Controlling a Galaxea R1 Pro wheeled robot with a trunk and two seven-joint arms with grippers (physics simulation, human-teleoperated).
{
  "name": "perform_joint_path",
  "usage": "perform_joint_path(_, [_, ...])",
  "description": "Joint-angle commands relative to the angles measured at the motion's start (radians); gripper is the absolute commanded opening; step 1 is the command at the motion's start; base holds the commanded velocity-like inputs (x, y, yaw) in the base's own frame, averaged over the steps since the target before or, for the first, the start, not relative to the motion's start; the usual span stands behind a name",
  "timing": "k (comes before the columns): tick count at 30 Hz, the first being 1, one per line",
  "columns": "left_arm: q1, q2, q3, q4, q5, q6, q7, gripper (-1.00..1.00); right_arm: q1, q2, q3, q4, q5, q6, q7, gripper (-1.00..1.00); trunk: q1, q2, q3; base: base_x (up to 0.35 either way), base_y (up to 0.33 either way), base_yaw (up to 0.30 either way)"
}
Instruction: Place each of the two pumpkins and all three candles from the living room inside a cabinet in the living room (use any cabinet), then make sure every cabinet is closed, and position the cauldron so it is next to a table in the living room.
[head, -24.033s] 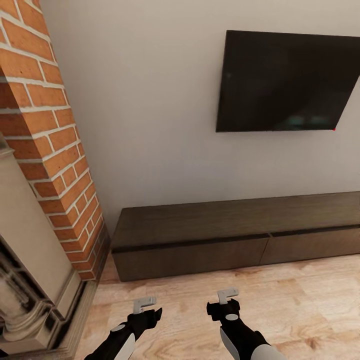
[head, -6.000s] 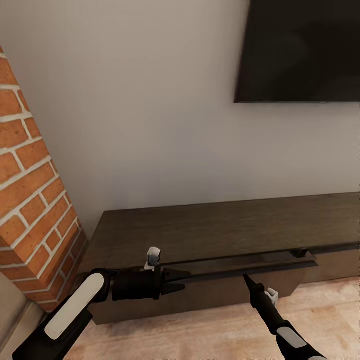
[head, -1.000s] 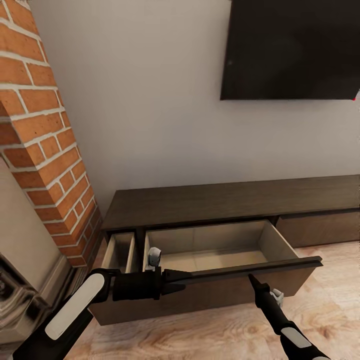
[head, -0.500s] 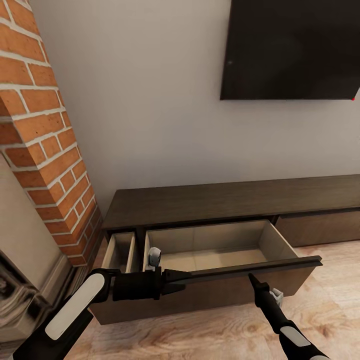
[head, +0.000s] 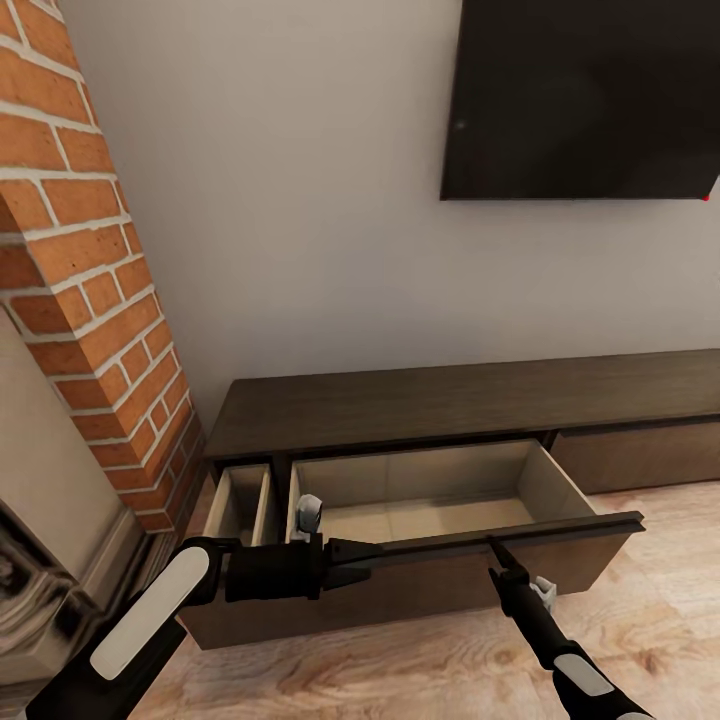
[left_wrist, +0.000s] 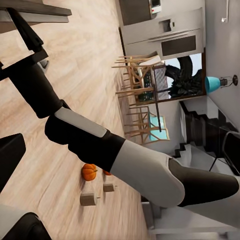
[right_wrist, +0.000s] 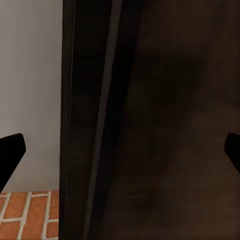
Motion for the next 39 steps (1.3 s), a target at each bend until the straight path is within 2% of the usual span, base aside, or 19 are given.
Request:
perform_joint_path(1, [-0.001, 0.001, -0.001, 0.0, -0.009, 0.0, -0.01, 1.0, -0.001, 0.0, -0.005, 0.001, -0.003, 0.01, 0.004, 1.0, 0.0, 0.0, -0.001, -0.059, 0.0, 0.0])
perform_joint_path(16, [-0.001, 0.003, 0.0, 0.0, -0.009, 0.0, -0.01, 1.0, -0.001, -0.003, -0.005, 0.001, -0.002, 0.01, -0.002, 1.0, 0.0, 0.0, -0.001, -0.026, 0.0, 0.0])
perform_joint_path(23, [-0.001, 0.004, 0.0, 0.0, -0.009, 0.0, -0.01, 1.0, -0.001, -0.019, -0.004, 0.005, -0.003, 0.01, -0.01, 1.0, 0.0, 0.0, -0.001, 0.0, 0.0, 0.0])
perform_joint_path(26, [-0.001, 0.004, 0.0, 0.0, -0.009, 0.0, -0.01, 1.0, -0.001, -0.024, -0.005, 0.009, -0.004, 0.011, -0.038, 1.0, 0.0, 0.0, -0.001, 0.0, 0.0, 0.0])
perform_joint_path(34, [-0.001, 0.004, 0.0, 0.0, -0.009, 0.0, -0.01, 1.0, -0.001, -0.04, -0.007, 0.066, -0.007, 0.016, -0.07, 1.0, 0.0, 0.0, -0.001, 0.0, 0.0, 0.0])
perform_joint_path(39, [-0.001, 0.004, 0.0, 0.0, -0.009, 0.0, -0.01, 1.0, -0.001, -0.062, -0.009, 0.103, -0.011, 0.037, -0.068, 1.0, 0.0, 0.0, -0.001, 0.0, 0.0, 0.0])
